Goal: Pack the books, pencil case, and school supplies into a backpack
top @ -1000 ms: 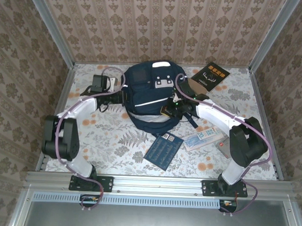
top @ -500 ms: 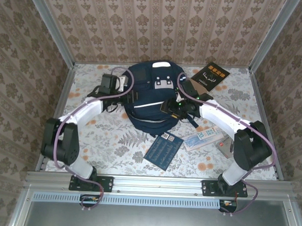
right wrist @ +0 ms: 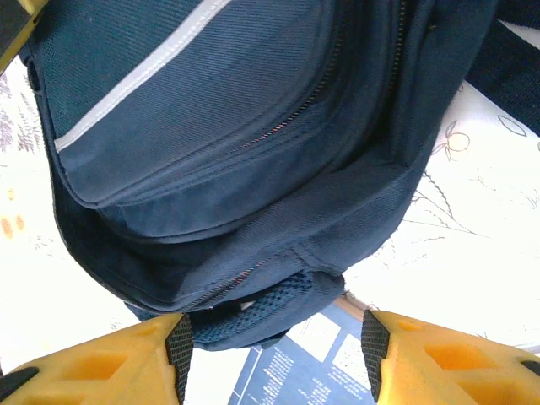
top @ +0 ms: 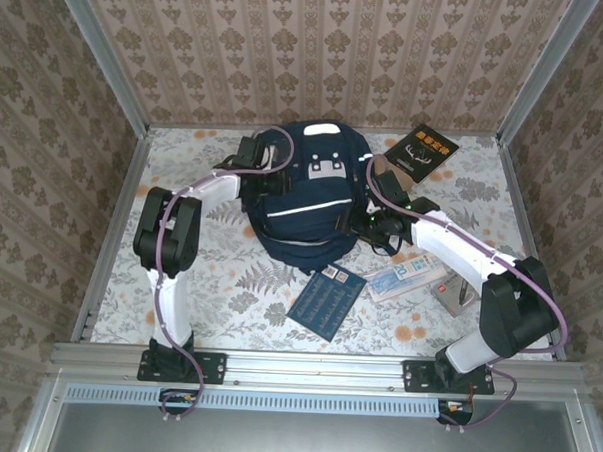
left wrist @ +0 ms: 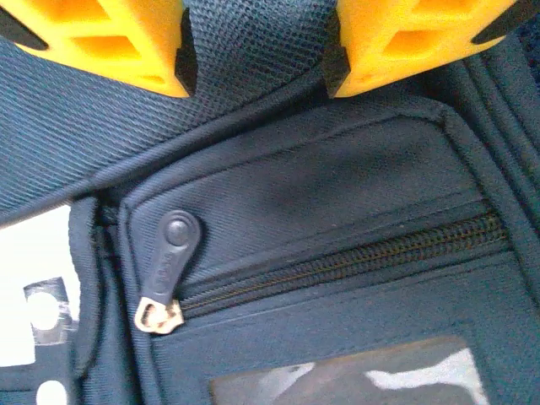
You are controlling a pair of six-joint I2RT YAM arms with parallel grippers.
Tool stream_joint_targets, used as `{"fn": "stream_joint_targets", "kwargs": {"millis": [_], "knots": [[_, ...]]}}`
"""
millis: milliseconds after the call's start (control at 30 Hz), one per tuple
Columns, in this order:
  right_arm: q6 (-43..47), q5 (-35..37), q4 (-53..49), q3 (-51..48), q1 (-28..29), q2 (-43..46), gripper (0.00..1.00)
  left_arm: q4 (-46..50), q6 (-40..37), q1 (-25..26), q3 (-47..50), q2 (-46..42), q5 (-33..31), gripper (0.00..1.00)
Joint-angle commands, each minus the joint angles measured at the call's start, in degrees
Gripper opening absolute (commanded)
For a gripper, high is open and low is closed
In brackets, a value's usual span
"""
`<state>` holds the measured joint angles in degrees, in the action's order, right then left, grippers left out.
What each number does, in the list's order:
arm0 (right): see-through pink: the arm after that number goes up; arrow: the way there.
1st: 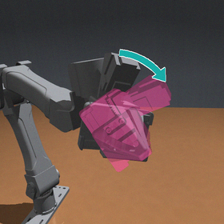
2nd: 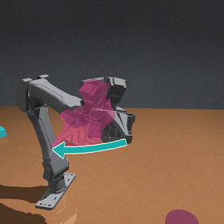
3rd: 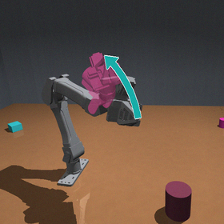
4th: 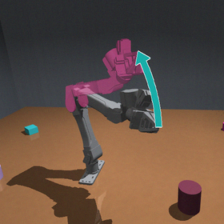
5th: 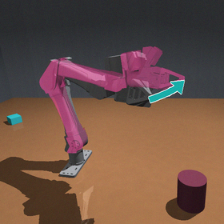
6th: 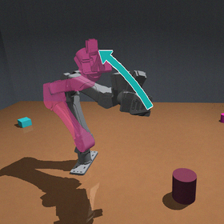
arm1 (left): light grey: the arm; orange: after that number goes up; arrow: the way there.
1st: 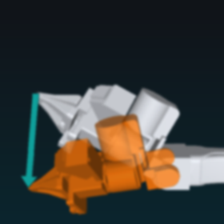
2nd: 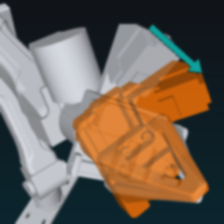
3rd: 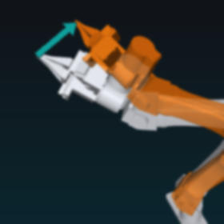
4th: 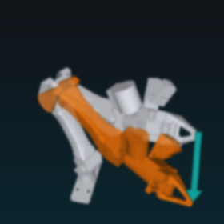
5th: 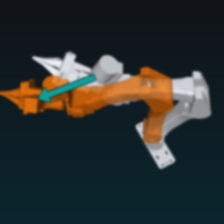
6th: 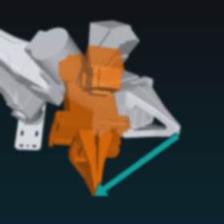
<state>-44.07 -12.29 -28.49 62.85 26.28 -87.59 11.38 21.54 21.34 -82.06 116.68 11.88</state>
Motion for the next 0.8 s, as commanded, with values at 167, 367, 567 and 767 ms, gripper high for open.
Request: {"fn": "stream_joint_targets", "kwargs": {"millis": [167, 367, 567, 767], "knots": [[2.8, -2.2, 5.9, 1.3, 0.1, -9.3, 0.58, 6.9, 6.7, -5.7, 5.7, -1.5, -8.9, 0.45], [2.6, -5.5, 7.9, 10.8, 1.3, -20.5, 0.55, 7.2, 8.5, -9.3, 12.7, -6.2, -12.0, 0.43], [5.0, -6.7, 5.4, 23.2, 2.1, -29.9, 0.48, 5.0, 8.7, -11.9, 19.6, -12.8, -13.0, 0.46], [7.2, -6.0, 1.7, 29.2, 2.0, -31.4, 0.48, 4.3, 7.8, -12.5, 20.8, -18.9, -8.2, 0.58]]}}
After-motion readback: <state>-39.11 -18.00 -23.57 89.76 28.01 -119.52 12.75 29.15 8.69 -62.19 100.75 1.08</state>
